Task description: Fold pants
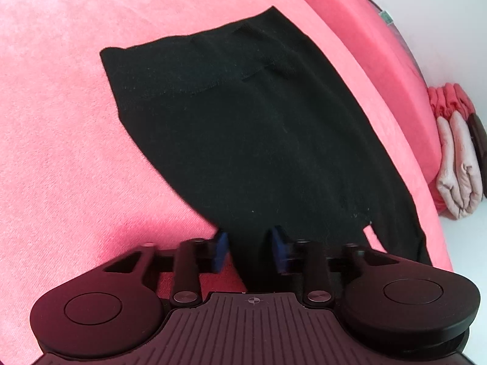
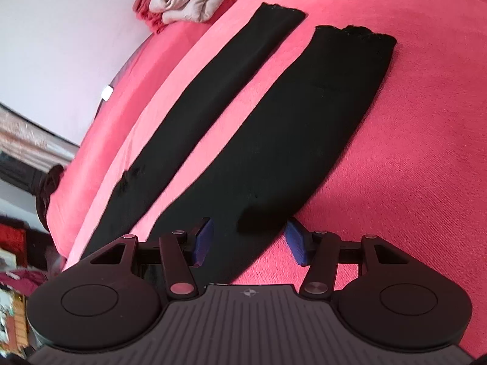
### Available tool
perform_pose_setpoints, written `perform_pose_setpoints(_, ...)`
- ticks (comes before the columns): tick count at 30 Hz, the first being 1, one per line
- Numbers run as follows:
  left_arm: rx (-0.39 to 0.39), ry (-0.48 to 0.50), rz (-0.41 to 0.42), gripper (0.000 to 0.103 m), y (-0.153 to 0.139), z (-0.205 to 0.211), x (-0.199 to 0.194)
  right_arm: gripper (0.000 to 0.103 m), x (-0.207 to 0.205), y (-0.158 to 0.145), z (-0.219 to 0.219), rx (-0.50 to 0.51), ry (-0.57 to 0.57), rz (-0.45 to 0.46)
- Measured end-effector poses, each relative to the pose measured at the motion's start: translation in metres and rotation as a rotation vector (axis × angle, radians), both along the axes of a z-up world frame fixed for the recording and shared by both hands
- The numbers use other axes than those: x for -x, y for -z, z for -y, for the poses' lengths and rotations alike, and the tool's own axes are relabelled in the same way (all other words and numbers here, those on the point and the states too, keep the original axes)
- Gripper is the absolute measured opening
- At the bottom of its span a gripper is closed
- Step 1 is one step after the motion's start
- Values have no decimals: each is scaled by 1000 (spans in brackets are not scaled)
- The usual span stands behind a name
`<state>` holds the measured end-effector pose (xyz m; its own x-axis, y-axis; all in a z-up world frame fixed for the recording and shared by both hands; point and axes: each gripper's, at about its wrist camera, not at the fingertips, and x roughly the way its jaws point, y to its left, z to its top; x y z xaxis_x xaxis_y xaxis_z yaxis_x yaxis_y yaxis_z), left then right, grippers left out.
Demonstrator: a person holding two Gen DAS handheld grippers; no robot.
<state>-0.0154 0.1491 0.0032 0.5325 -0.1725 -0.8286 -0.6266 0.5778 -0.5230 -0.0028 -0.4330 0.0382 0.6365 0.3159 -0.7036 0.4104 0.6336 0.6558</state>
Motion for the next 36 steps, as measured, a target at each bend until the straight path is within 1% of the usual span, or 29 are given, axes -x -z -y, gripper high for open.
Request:
perform_pose_setpoints(1,5,-6,1,91,1,-1,-1,48,1,1,2,-2,11,-5)
perform_pose_setpoints(2,12,-10,1,90,2,-2,-1,38,1,2,3,2,19,-13)
perform_pose_setpoints(3,16,-13,1,87,1,-5,0,24,2,2,4,14,23,-26)
perform_pose_setpoints(4,17,-14,0,83,2,-5,2,18,2,2,5,25,26,-39)
perform_pose_setpoints(6,19,-15,6,80,-1,-8,3,10,4,3,8,15,32,-43)
perform_pose_setpoints(7,18,-13,11,78,-3,-8,4,9,4,2,9,16,35,-45)
perform_pose_setpoints(9,15,-5,25,77,-10,-8,4,8,5,-2,9,19,37,-38)
perform_pose_setpoints(13,11,19,83,77,-25,-13,4,8,1,-19,6,31,25,14)
perform_pose_setpoints(16,-7,54,133,77,-41,-16,-4,8,-13,-33,6,37,8,57)
perform_pose_setpoints(20,-13,94,189,75,-53,-18,-27,8,-38,-51,7,32,9,119)
perform_pose_setpoints(25,-21,140,225,74,-55,-20,-76,8,-90,-61,10,37,-4,180)
perform_pose_setpoints(28,-53,179,226,72,-51,-19,-109,8,-131,-59,8,46,-10,192)
perform_pose_setpoints(30,-50,192,215,70,-42,-19,-133,8,-155,-52,6,70,-16,191)
perform_pose_setpoints(33,-44,200,194,69,-31,-24,-155,8,-185,-36,2,68,-1,169)
perform_pose_setpoints(35,-44,209,173,77,-21,-26,-168,8,-201,-19,2,50,14,122)
perform_pose_setpoints(36,-42,213,168,77,-18,-27,-172,8,-205,-12,2,44,27,103)
